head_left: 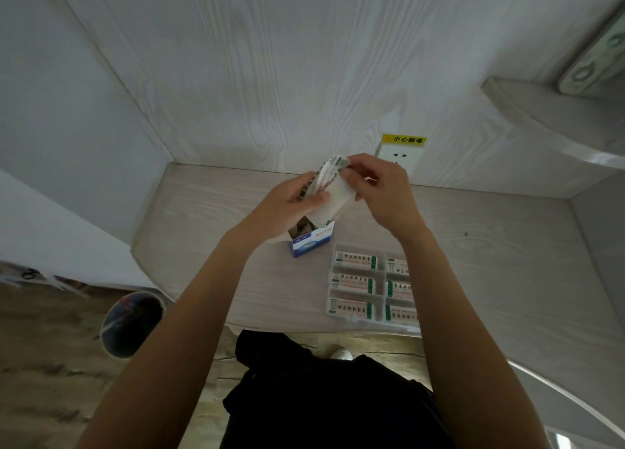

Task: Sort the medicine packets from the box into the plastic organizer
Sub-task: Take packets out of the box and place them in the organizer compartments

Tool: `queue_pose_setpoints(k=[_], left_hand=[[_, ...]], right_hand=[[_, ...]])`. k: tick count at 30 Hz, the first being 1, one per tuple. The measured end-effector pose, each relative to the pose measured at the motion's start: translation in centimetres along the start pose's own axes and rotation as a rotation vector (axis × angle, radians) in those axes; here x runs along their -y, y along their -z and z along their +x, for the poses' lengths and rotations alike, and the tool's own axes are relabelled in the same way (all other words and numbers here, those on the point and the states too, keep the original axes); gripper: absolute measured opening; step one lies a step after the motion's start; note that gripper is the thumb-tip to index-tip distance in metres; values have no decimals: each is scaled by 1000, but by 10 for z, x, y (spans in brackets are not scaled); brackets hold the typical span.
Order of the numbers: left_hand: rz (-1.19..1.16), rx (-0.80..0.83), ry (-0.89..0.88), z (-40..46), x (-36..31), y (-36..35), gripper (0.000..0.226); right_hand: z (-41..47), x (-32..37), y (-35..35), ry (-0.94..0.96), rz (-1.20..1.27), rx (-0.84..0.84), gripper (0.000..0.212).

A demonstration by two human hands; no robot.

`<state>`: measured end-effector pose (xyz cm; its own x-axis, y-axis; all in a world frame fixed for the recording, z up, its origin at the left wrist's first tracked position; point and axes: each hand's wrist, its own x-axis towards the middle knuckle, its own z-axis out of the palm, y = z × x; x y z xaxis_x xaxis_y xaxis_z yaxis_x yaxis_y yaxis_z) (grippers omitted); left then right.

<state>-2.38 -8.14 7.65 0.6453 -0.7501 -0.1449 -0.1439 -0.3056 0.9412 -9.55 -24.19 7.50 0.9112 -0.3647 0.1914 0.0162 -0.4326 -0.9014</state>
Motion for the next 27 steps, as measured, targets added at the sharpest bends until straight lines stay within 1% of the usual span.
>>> queue_pose_setpoints(k=[4, 6, 8, 10, 12, 14, 16, 18, 24, 27], left_hand=[[-385, 133, 140, -9, -2, -20, 27], [-480, 155, 169, -12, 4, -33, 26], [-519, 119, 173, -14, 12, -47, 30], [-518, 71, 177, -17, 20, -61, 36], [-502, 24, 193, -18, 26, -73, 38], [-448, -17, 212, -18, 34, -83, 39], [-348, -44, 217, -19, 42, -92, 39], [-275, -51, 212, -20, 46, -102, 37], [-277, -106, 244, -24, 54, -127, 24], [-253, -138, 279, -28, 52, -132, 27]], right_hand=[[-17, -4, 7, -45, 72, 12, 17], [-26, -10, 9, -77, 89, 8, 21], [-37, -17, 11, -114, 107, 1, 26], [-49, -25, 13, -168, 144, -16, 29], [-61, -33, 16, -274, 200, -46, 29], [-72, -39, 20, -418, 207, -38, 21], [-83, -45, 24, -511, 228, 8, 14], [-93, -52, 26, -550, 275, 11, 14], [-110, -68, 29, -589, 274, -96, 4], [-115, -72, 30, -613, 265, -122, 7]])
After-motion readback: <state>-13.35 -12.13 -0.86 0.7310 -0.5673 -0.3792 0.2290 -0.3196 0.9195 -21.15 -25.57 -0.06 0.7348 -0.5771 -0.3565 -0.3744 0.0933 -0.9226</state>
